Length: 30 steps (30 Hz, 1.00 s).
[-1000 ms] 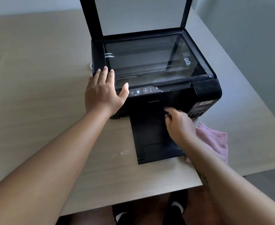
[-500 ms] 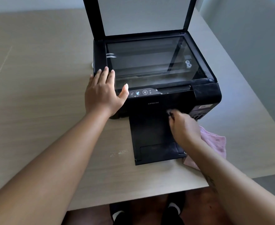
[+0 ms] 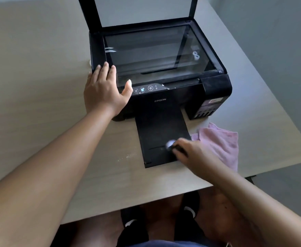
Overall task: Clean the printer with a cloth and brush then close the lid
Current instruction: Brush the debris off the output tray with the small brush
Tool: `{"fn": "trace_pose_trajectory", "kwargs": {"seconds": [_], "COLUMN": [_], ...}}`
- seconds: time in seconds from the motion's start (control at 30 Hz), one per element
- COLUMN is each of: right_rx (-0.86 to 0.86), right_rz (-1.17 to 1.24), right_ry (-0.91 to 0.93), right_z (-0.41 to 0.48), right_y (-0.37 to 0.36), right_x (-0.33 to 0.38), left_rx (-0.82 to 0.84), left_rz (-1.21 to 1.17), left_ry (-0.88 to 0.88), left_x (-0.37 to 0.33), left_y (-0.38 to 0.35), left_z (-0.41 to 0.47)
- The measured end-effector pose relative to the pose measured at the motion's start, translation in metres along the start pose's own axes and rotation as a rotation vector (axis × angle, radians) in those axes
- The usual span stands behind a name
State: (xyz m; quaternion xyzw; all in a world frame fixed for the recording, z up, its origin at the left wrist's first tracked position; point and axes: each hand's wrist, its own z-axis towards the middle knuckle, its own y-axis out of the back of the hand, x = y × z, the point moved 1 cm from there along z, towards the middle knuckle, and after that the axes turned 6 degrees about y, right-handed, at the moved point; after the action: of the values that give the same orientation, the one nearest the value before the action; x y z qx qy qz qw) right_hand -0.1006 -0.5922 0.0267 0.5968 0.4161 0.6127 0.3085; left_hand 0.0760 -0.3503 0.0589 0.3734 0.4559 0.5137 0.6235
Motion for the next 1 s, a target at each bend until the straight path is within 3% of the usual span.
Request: {"fn": "trace_pose_trajectory", "kwargs": {"seconds": [0.13, 0.23, 0.3, 0.33, 0.43, 0.5, 0.53, 0.6, 0.63, 0.73, 0.83, 0.87, 0.93, 0.97, 1.0], "right_rx": [-0.172, -0.012, -0.190, -0.199, -0.016, -0.177, -0.163, 0.082, 0.125, -0.114, 0.138, 0.124, -0.146, -0.187, -0.102], "right_rz": [-0.025, 0.098, 0.099, 0.065, 0.111, 0.093, 0.053, 0.072, 0.141, 0.044, 0.116, 0.183, 0.116, 0.035, 0.037], "right_ry": [-0.169, -0.126, -0.178, -0.198, -0.206, -0.280, -0.276, -0.121, -0.061, -0.147, -0.023, -0.022, -0.162, -0.211, -0.164], "right_z": [-0.013, -0.027, -0.031, -0.031, -0.026, -0.018, -0.010, 0.001, 0.004, 0.011, 0.009, 0.009, 0.009, 0.009, 0.010], "right_y": [0.006, 0.004, 0.004, 0.006, 0.004, 0.005, 0.004, -0.004, -0.009, -0.007, -0.010, -0.012, -0.009, -0.008, -0.009], "right_x": [-0.009, -0.009, -0.009, -0.007, 0.000, 0.007, 0.014, 0.035, 0.042, 0.036, 0.039, 0.039, 0.028, 0.025, 0.026], "left_rx": [-0.002, -0.011, -0.007, -0.008, -0.007, -0.013, -0.018, -0.008, 0.002, 0.006, 0.010, 0.014, 0.020, 0.018, 0.010], "left_rz": [-0.014, -0.019, -0.027, -0.026, -0.024, -0.027, -0.027, -0.025, -0.022, -0.009, -0.004, -0.004, -0.001, 0.001, 0.002], "left_ry": [-0.009, -0.018, -0.019, -0.017, -0.024, -0.025, -0.020, -0.021, -0.024, -0.022, -0.022, -0.022, -0.020, -0.017, -0.015], "left_x": [0.001, 0.000, -0.001, 0.000, -0.001, -0.001, 0.000, -0.001, -0.002, -0.001, -0.002, -0.002, -0.001, -0.001, -0.002], "left_y": [0.000, 0.001, 0.001, 0.001, 0.000, 0.001, 0.001, 0.001, 0.002, 0.003, 0.003, 0.002, 0.002, 0.001, 0.001], "left_z": [-0.001, -0.001, -0.001, -0.001, -0.001, -0.001, -0.002, -0.003, -0.003, -0.002, -0.002, -0.002, -0.002, -0.003, -0.002]}}
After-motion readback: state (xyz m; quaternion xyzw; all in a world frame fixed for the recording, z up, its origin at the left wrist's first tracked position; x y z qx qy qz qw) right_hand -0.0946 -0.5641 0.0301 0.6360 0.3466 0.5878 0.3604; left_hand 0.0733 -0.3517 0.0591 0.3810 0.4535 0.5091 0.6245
